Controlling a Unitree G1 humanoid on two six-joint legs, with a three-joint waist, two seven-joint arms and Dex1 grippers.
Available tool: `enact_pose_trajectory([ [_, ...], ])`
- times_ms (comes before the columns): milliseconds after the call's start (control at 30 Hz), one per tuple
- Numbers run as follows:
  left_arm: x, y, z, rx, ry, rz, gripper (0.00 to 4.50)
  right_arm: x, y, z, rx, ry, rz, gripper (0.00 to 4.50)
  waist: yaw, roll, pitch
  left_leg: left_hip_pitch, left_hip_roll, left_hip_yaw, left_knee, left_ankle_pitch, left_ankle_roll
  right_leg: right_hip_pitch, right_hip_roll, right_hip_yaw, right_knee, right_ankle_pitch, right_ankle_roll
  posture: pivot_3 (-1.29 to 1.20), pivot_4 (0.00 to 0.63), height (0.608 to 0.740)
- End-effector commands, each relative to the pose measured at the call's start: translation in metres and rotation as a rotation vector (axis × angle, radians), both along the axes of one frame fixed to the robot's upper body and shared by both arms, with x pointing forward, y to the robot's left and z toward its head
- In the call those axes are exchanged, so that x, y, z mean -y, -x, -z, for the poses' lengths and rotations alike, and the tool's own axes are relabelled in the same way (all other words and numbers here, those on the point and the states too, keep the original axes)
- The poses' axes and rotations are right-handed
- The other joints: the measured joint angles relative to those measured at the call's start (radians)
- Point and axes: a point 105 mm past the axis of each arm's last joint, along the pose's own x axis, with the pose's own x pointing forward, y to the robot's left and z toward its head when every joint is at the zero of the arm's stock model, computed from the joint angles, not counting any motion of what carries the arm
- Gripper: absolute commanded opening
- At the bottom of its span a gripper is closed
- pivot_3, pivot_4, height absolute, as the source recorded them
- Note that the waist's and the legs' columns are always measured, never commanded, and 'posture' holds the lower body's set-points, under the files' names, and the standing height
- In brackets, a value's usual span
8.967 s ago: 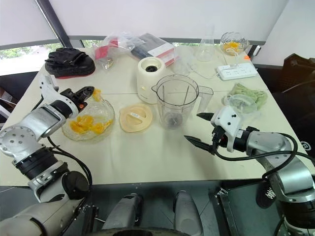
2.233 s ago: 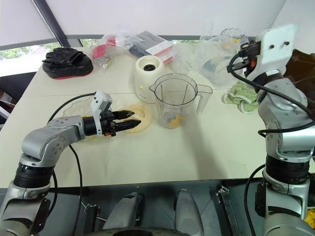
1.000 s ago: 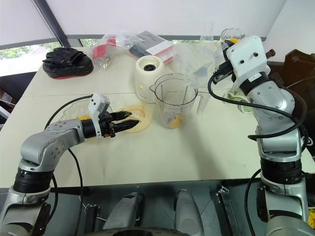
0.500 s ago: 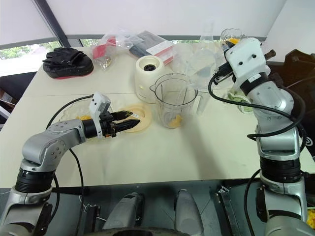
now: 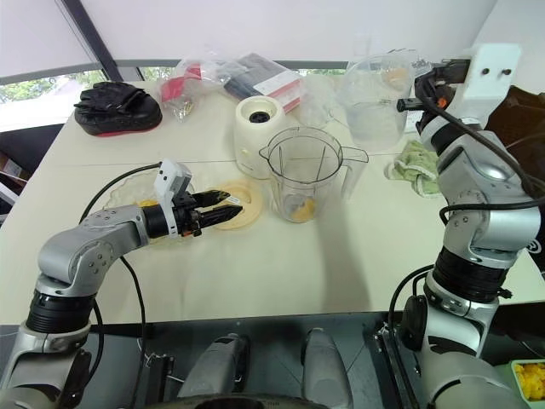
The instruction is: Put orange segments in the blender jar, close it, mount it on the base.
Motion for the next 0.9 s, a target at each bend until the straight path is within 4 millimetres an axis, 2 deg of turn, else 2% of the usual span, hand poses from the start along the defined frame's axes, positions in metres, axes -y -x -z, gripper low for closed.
enact_pose_trajectory([
  [33, 0.002, 0.000, -0.013, 0.047, 0.008, 0.019, 2.83, 0.004, 0.014, -0.026, 0.096, -0.105, 0.001, 0.03, 0.000, 0.000, 0.000, 0.000, 0.000, 0.000, 0.000, 0.000, 0.000, 0.000, 0.000, 0.000, 0.000, 0.000, 0.000, 0.00, 0.150, 0.740],
  [200, 0.002, 0.000, -0.014, 0.047, 0.007, 0.023, 2.83, 0.024, 0.014, -0.007, 0.069, -0.340, 0.061, 0.03, 0.000, 0.000, 0.000, -0.001, 0.000, 0.000, 0.000, 0.000, 0.000, -0.001, 0.000, 0.000, 0.000, 0.000, 0.000, 0.00, 0.150, 0.740],
  [333, 0.002, 0.001, -0.014, 0.045, 0.004, 0.027, 2.83, 0.049, 0.016, 0.020, 0.032, -0.427, 0.162, 0.03, 0.001, 0.000, 0.000, -0.003, 0.000, 0.000, 0.000, 0.000, 0.000, -0.003, 0.000, 0.000, 0.001, 0.000, 0.000, 0.00, 0.150, 0.740],
  [433, 0.002, 0.001, -0.014, 0.044, 0.001, 0.028, 2.83, 0.059, 0.018, 0.040, -0.003, -0.442, 0.205, 0.03, -0.001, 0.000, 0.000, -0.005, 0.000, 0.000, 0.000, 0.000, 0.000, -0.005, 0.000, 0.000, 0.001, 0.000, 0.000, 0.00, 0.150, 0.740],
  [633, 0.000, 0.002, -0.015, 0.041, -0.007, 0.028, 2.83, 0.088, 0.019, 0.096, -0.111, -0.465, 0.327, 0.03, -0.005, 0.001, 0.000, -0.006, 0.000, 0.001, 0.000, 0.000, 0.000, -0.008, 0.000, 0.000, 0.002, 0.000, 0.000, 0.00, 0.150, 0.740],
  [733, -0.001, 0.003, -0.015, 0.039, -0.009, 0.027, 2.83, 0.099, 0.019, 0.117, -0.144, -0.492, 0.374, 0.03, -0.005, 0.001, 0.000, -0.006, 0.000, 0.001, 0.000, 0.000, 0.000, -0.008, 0.000, 0.000, 0.002, 0.001, 0.000, 0.00, 0.150, 0.740],
  [900, -0.001, 0.004, -0.017, 0.037, -0.010, 0.027, 2.83, 0.108, 0.013, 0.138, -0.163, -0.496, 0.389, 0.03, -0.006, 0.002, 0.000, -0.006, 0.000, 0.001, 0.001, 0.000, 0.000, -0.008, 0.000, 0.000, 0.002, 0.001, 0.000, 0.00, 0.150, 0.740],
])
